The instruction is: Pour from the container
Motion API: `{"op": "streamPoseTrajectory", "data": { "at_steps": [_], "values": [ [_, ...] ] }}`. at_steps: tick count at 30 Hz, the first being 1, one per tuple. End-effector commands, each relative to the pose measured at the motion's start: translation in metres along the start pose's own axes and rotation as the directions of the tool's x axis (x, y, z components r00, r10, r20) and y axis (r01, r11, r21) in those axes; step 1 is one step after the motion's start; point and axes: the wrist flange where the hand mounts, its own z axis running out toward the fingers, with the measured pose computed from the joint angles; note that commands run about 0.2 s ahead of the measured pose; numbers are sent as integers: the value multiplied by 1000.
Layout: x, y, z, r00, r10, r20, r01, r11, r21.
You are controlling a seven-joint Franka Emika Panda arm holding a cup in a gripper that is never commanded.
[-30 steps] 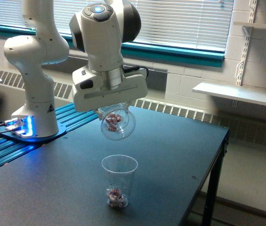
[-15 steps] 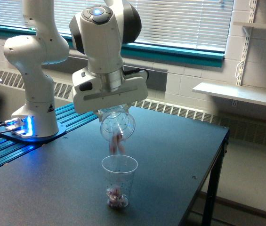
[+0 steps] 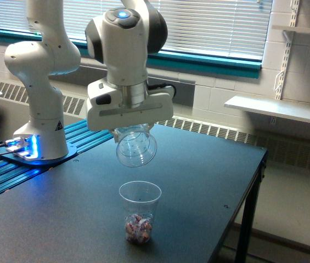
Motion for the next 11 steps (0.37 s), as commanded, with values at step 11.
{"op": "streamPoseTrajectory", "data": {
  "at_steps": [11],
  "values": [
    [-19, -14, 3, 997, 46, -62, -50, 997, -58]
  ]
}}
